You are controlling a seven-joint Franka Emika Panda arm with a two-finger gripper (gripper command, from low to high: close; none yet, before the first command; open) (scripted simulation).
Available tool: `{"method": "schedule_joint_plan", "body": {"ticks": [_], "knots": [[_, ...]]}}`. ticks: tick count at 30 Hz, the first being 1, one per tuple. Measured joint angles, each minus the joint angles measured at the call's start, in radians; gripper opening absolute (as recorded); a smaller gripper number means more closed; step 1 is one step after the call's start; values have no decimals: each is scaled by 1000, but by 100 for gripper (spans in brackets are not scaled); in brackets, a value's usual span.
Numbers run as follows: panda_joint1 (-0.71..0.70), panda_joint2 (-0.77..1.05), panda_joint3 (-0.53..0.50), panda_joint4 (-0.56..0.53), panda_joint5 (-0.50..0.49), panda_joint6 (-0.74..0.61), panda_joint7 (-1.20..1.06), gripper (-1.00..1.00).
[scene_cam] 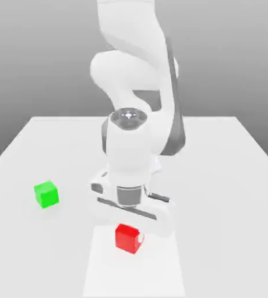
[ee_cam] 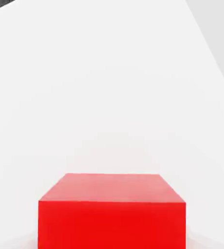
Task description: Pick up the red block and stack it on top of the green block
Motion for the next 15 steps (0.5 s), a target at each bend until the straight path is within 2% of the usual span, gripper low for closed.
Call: {"method": "schedule_joint_plan", "body": {"ticks": [6,15], "knots": [[-2,-148,17,-25,57,-126,-40,-100],[-223,-259,-76,-77,-69,-188,337,-100]]}}
